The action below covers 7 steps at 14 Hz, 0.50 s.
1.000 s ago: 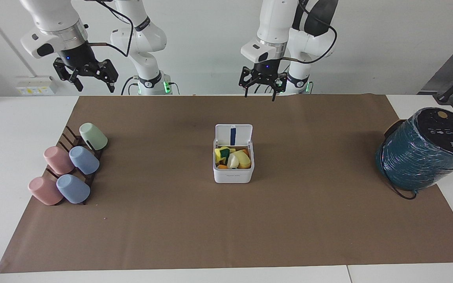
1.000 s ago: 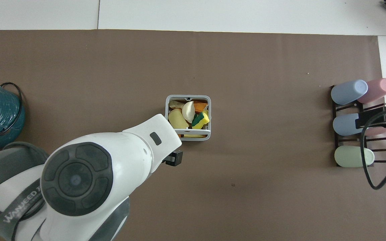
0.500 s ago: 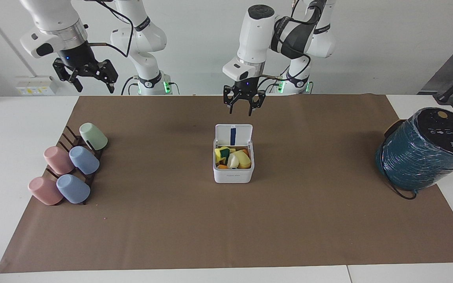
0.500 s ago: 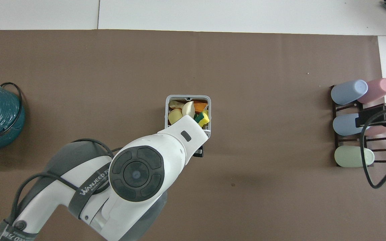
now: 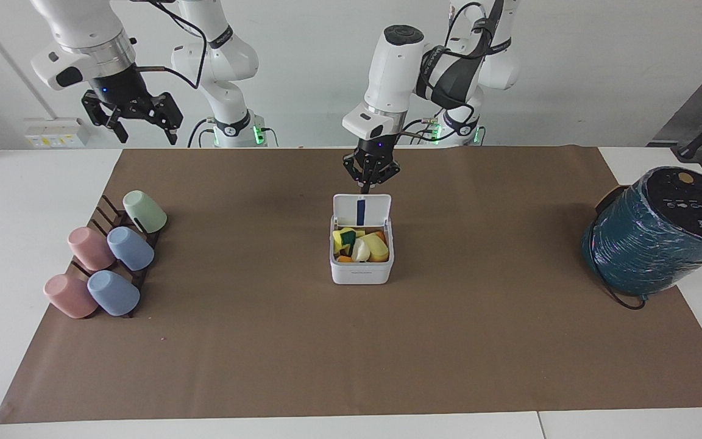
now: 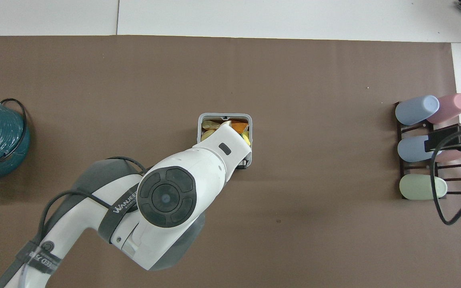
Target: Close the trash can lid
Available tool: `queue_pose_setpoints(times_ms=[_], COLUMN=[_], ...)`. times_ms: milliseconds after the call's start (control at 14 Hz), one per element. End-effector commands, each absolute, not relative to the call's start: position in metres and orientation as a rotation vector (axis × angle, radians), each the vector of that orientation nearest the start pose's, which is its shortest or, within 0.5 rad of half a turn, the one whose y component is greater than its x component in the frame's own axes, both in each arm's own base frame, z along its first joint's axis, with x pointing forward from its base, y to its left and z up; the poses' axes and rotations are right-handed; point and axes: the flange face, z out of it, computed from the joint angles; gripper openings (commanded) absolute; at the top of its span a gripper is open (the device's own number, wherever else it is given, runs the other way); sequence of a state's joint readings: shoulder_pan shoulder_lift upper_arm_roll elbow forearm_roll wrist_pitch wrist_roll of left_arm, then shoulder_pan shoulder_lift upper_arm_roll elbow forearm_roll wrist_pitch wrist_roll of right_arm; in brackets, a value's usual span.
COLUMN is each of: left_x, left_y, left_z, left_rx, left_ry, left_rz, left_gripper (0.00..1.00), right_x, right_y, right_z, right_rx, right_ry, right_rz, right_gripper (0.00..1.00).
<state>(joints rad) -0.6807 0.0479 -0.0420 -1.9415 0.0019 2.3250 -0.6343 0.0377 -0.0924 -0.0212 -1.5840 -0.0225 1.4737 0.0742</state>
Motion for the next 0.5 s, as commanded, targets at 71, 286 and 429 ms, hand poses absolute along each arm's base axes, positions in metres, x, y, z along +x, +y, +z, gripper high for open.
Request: queue_pose_setpoints(times_ms=[71, 286, 429], left_x=[0.479, 0.506, 0.521], left_y=[-0.394, -0.391, -0.400], left_z=[0.479, 0.469, 0.459], left_rx=[-3.348, -3.356, -3.359], left_ry=[0.082, 0.037, 0.019], left_rz=[-0.555, -0.609, -0.601], left_gripper=[0.00, 0.00, 0.00], right_x=[0.512, 0.512, 0.512], right_y=[0.006, 0.006, 0.006], right_z=[0.659, 0.659, 0.659], right_rx=[-3.145, -3.145, -3.145], right_ry=[0.102, 0.102, 0.102], right_rz=[0.000, 0.000, 0.000], right_gripper=[1.00, 1.00, 1.00])
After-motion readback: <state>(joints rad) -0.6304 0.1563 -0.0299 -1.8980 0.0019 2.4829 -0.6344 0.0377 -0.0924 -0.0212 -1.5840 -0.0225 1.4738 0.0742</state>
